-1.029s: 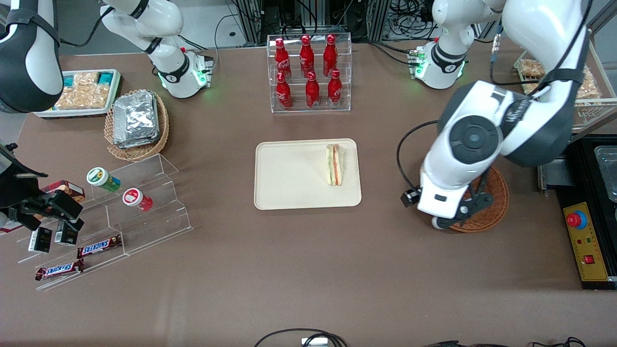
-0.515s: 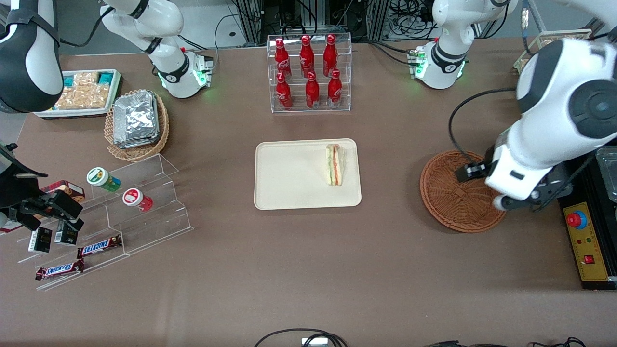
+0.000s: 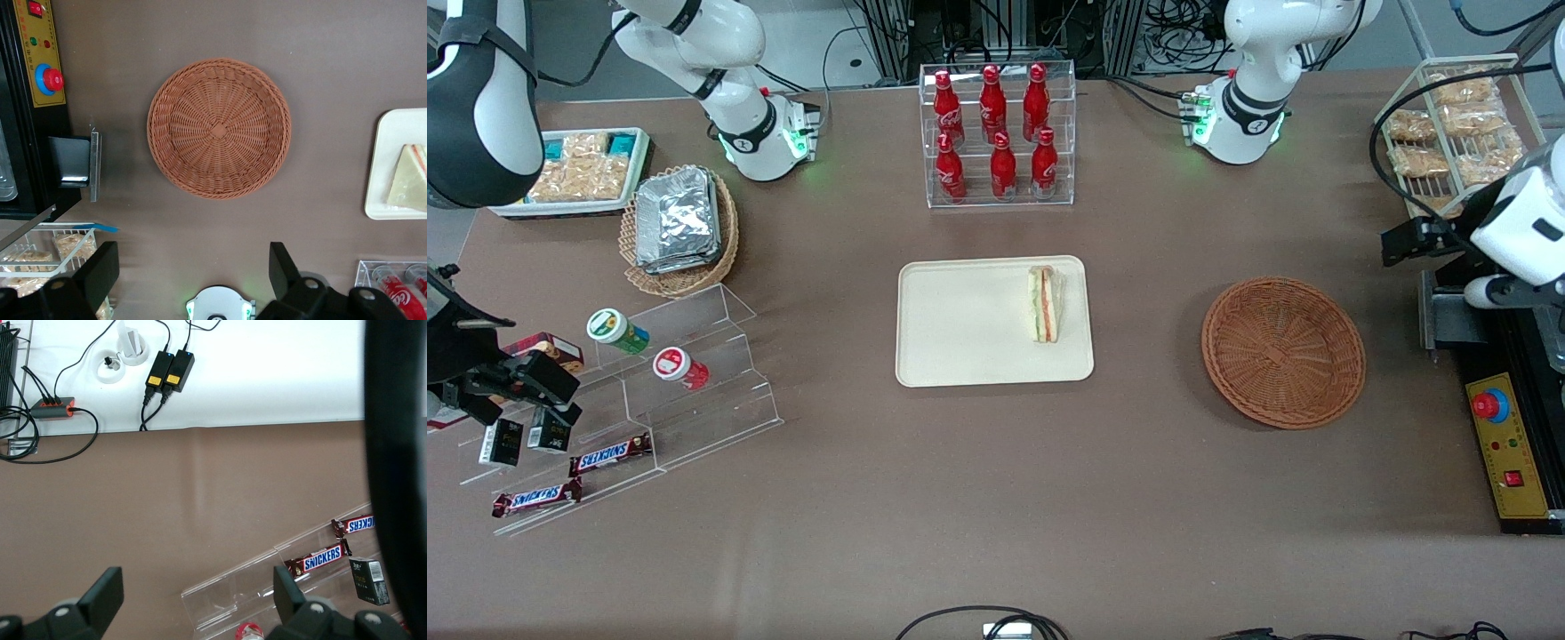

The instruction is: Place sandwich from basket to tray

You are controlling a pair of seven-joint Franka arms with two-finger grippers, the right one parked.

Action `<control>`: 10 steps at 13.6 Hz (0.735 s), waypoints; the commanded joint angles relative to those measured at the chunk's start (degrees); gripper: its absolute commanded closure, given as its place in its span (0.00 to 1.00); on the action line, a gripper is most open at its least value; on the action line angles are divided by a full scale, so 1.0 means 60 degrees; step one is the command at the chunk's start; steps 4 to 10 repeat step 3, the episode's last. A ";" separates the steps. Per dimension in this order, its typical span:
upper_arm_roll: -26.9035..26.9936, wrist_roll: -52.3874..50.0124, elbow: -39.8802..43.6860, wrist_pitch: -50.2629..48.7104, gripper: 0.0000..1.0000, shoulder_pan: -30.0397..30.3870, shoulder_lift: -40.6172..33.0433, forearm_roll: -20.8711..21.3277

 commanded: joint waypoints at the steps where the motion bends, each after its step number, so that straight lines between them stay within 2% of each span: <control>1: 0.0226 0.0734 -0.0726 0.0224 0.01 -0.0029 -0.0690 -0.0322; 3: 0.0344 0.1377 -0.0799 0.0210 0.01 -0.0029 -0.0720 -0.0322; 10: 0.0344 0.1377 -0.0799 0.0210 0.01 -0.0029 -0.0720 -0.0322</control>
